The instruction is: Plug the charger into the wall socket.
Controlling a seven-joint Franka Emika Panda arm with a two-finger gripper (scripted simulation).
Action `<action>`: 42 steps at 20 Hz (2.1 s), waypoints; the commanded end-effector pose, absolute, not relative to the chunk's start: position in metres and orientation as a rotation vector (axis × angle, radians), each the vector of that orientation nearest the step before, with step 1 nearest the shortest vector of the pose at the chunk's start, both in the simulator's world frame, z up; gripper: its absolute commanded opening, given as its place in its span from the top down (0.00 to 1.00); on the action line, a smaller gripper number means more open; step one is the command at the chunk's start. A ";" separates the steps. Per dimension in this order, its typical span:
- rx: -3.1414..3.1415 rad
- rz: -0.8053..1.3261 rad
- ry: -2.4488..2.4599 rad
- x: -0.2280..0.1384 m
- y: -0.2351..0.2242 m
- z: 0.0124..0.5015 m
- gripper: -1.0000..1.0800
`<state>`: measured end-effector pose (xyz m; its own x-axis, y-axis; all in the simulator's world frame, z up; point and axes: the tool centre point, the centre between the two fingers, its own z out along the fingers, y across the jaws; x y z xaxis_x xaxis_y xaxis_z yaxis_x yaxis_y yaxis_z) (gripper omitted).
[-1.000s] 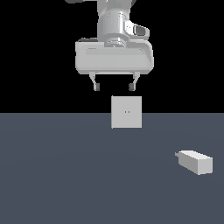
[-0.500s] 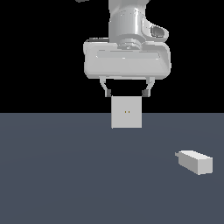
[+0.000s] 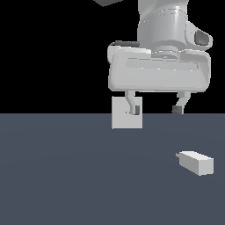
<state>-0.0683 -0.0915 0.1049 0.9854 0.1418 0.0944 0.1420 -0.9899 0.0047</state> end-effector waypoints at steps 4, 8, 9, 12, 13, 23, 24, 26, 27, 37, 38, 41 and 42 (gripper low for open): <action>-3.117 -0.187 -0.278 -0.085 -0.118 0.085 0.04; -3.110 -0.205 -0.304 -0.092 -0.132 0.074 0.04; -3.109 -0.208 -0.310 -0.094 -0.134 0.072 0.04; -3.105 -0.217 -0.323 -0.097 -0.141 0.067 0.04; -3.104 -0.220 -0.326 -0.098 -0.143 0.066 0.04; -3.101 -0.224 -0.333 -0.099 -0.147 0.061 0.04; -3.101 -0.224 -0.333 -0.099 -0.147 0.060 0.04; -3.101 -0.224 -0.333 -0.100 -0.147 0.056 0.04; -3.101 -0.224 -0.333 -0.100 -0.147 0.053 0.04; -3.100 -0.225 -0.335 -0.100 -0.147 0.016 0.04; -3.100 -0.225 -0.335 -0.100 -0.147 0.014 0.04; -3.100 -0.225 -0.336 -0.100 -0.147 0.012 0.04; -3.100 -0.225 -0.336 -0.100 -0.147 0.012 1.00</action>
